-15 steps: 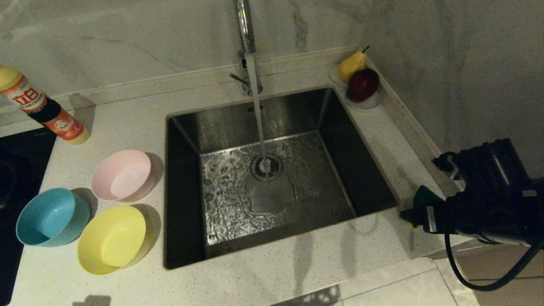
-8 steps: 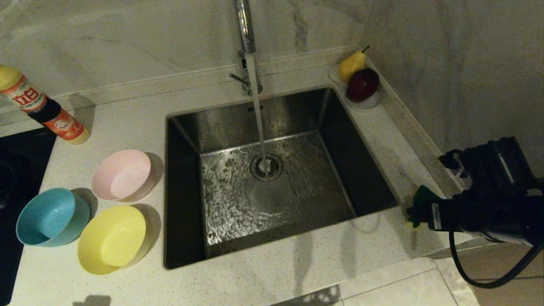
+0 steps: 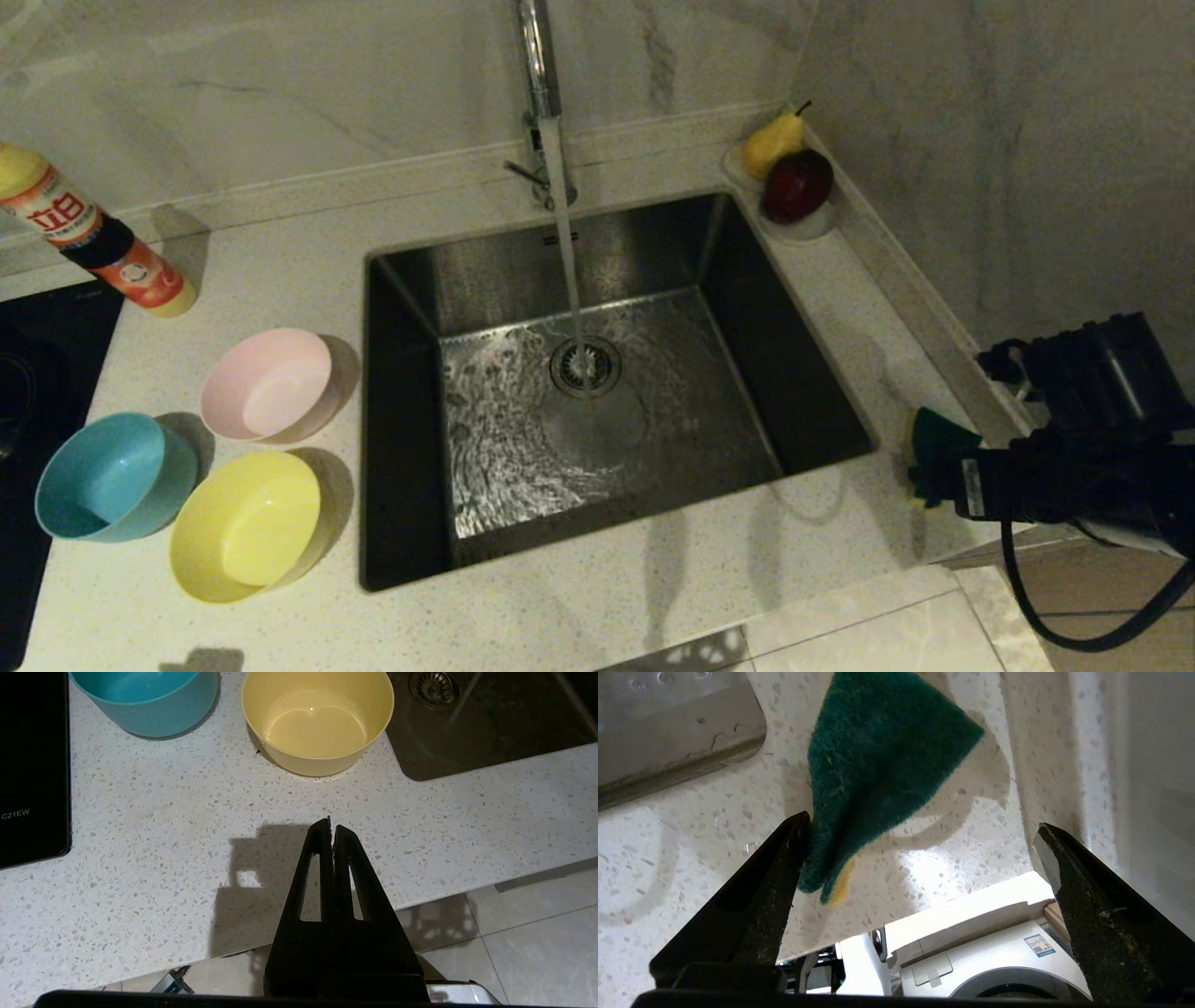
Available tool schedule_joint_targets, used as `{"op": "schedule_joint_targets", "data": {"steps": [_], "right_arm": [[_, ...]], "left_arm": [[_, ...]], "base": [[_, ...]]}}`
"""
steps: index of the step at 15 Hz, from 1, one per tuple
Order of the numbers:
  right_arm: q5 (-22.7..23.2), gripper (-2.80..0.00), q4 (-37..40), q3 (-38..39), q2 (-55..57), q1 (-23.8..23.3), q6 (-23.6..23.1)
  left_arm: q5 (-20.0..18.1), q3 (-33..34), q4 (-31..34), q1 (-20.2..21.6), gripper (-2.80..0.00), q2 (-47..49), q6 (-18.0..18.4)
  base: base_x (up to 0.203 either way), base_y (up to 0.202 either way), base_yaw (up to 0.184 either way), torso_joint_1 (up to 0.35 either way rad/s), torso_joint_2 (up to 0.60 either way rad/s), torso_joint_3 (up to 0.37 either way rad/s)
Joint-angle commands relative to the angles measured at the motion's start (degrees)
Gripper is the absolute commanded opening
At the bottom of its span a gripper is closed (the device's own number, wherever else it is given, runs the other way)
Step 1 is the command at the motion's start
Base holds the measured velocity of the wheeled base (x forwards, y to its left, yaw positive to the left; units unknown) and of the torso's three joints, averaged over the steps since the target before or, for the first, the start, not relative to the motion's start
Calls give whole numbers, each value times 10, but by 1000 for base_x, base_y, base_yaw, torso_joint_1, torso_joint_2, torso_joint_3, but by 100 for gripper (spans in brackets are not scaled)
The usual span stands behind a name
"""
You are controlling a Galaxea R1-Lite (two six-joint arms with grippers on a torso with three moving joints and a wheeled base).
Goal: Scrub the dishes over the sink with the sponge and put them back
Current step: Pick up a bowl and the sponge
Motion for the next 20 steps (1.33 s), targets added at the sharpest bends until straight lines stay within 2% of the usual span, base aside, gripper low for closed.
{"op": "schedule_joint_targets", "data": {"steps": [1, 8, 16, 20], "right_arm": [[-2, 0, 4, 2, -15, 0, 0], [0, 0, 3, 19, -16, 4, 3], [2, 0, -1, 18, 8, 27, 34], [2, 0, -3, 15, 14, 27, 35]], "left_arm": [[0, 0, 0, 0, -280, 1, 0], [0, 0, 0, 0, -280, 1, 0], [0, 0, 0, 0, -280, 1, 0], [0, 0, 0, 0, -280, 1, 0]], "base": [[0, 0, 0, 0, 0, 0], [0, 0, 0, 0, 0, 0], [0, 0, 0, 0, 0, 0], [0, 0, 0, 0, 0, 0]]}}
